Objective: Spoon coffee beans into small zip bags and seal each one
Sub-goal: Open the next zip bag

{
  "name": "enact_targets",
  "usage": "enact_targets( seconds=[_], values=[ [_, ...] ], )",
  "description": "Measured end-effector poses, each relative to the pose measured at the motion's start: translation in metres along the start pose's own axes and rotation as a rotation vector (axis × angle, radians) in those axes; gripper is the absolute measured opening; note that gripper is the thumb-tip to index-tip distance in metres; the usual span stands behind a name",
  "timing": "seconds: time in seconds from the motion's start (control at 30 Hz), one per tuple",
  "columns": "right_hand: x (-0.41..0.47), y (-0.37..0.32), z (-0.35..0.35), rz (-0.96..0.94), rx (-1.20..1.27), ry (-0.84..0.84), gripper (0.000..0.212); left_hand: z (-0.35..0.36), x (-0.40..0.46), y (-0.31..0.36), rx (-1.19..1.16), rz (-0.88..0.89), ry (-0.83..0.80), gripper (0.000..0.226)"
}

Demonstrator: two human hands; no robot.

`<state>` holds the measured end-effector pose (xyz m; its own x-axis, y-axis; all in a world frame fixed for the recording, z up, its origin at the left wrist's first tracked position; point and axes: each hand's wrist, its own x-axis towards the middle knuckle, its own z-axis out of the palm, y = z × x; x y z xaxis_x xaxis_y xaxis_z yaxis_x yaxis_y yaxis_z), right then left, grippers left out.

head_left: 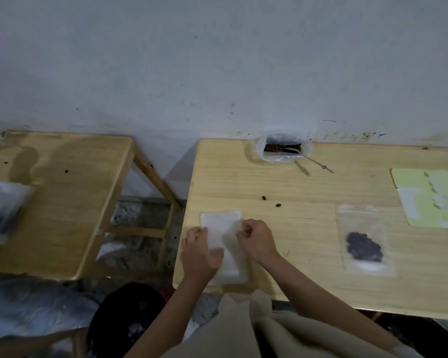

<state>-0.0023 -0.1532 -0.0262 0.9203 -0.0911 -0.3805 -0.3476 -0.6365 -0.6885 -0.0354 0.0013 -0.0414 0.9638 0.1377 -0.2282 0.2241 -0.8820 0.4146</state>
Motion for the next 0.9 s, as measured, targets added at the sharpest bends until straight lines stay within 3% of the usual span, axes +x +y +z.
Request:
enact_targets(
  seconds=[0.13, 0.33, 0.43, 0.53, 0.67, 0.77, 0.9],
  values=[
    [-0.002, -0.004, 0.008, 0.037, 0.052, 0.097, 0.013, 0.000, -0.001, 0.001, -0.015, -0.014, 0.026, 0.066],
    [-0.005, -0.013, 0.011, 0.054, 0.230, 0.208, 0.017, 0.000, 0.000, -0.001, 0.062, -0.009, 0.004, 0.068],
    [-0.004, -0.012, 0.012, 0.004, 0.254, 0.169, 0.014, -0.003, 0.000, -0.002, 0.003, 0.006, -0.018, 0.066],
    [-0.005, -0.009, 0.004, -0.007, 0.252, 0.124, 0.018, -0.008, -0.002, -0.004, -0.225, 0.073, 0.051, 0.057],
    [-0.008, -0.002, -0.018, -0.037, 0.371, 0.062, 0.032, -0.018, 0.001, 0.005, -0.525, 0.170, 0.181, 0.024],
    [-0.010, 0.001, -0.044, -0.074, 0.495, -0.016, 0.027, -0.036, 0.007, 0.028, -0.635, 0.115, 0.133, 0.034],
    [-0.001, -0.006, -0.090, -0.135, 0.546, -0.103, 0.006, -0.053, 0.013, 0.057, -0.615, 0.202, 0.064, 0.038]
  ],
)
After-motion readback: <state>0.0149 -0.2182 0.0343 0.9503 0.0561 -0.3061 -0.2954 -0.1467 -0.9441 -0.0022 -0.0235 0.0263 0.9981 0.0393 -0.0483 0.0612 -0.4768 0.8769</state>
